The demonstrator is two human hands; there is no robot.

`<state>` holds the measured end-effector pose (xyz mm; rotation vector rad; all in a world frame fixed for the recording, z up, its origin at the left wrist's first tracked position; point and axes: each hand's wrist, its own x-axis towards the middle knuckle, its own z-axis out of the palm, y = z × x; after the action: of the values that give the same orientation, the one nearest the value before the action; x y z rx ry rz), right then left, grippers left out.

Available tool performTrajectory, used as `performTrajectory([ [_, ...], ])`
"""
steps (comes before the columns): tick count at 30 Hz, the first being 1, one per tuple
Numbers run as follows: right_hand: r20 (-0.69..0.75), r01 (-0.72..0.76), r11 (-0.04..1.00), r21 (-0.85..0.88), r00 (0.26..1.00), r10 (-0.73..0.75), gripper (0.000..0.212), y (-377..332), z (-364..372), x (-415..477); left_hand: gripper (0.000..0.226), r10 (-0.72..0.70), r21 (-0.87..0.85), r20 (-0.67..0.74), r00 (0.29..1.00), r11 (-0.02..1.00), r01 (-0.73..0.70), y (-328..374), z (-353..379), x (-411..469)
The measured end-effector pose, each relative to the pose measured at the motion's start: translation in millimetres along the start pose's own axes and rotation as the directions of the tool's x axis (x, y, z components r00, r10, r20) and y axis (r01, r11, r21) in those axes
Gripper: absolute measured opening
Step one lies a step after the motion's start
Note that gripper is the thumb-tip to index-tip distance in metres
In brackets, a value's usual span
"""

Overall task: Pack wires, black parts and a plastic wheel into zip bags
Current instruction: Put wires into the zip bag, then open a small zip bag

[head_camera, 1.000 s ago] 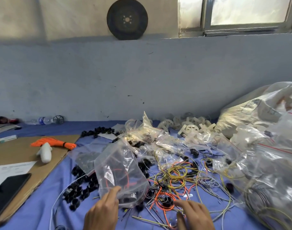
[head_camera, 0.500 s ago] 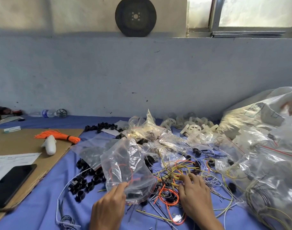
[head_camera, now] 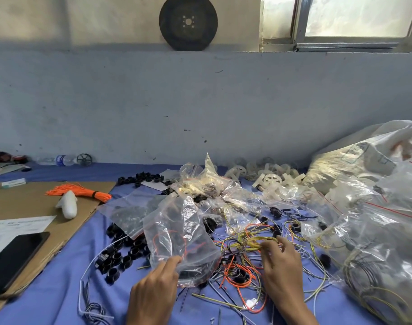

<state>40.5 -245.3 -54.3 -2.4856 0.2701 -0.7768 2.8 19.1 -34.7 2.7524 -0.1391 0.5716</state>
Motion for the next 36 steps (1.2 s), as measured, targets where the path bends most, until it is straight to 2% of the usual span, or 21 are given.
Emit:
performTrajectory([
  [3,-0.114,-0.031,0.983,0.183,0.992,0.052,0.008,3,-2,-2,0.036,0.001,-0.011,0.005,1.000,1.000,-0.001,-1,0,0],
  [7,-0.149,-0.063,0.967,0.247,0.984,0.102,0.004,3,-4,-4,0.035,0.033,-0.003,-0.051,0.998,0.999,-0.033,-3,1,-2],
  [11,-0.151,-0.058,0.947,0.317,0.982,0.110,0.019,1,-6,-6,0.039,0.073,-0.031,-0.061,0.995,0.997,-0.075,-5,2,-1],
  [15,-0.172,-0.055,0.925,0.377,0.977,0.128,0.026,1,-9,-5,0.040,0.070,-0.014,-0.039,0.997,0.997,-0.071,-6,4,0],
  [20,0.027,-0.141,0.855,0.499,0.989,0.147,0.036,-4,-22,3,0.033,0.087,-0.019,-0.083,0.993,0.996,-0.089,-6,2,0],
  [26,0.142,-0.177,0.797,0.577,0.983,0.116,0.033,-26,-64,51,0.034,0.132,0.031,-0.089,0.987,0.991,-0.130,-7,1,0],
  [30,0.230,-0.152,0.837,0.525,0.973,0.032,0.036,-36,-79,72,0.030,0.110,0.049,-0.061,0.992,0.993,-0.108,-7,-1,-2],
  [33,0.361,-0.280,0.736,0.616,0.931,0.052,0.043,-39,-89,81,0.026,0.095,0.033,-0.055,0.994,0.995,-0.094,-6,-1,-1],
  [36,0.379,-0.253,0.731,0.634,0.925,-0.008,0.025,-38,-97,77,0.024,0.099,0.016,-0.045,0.994,0.995,-0.098,-7,0,-1],
])
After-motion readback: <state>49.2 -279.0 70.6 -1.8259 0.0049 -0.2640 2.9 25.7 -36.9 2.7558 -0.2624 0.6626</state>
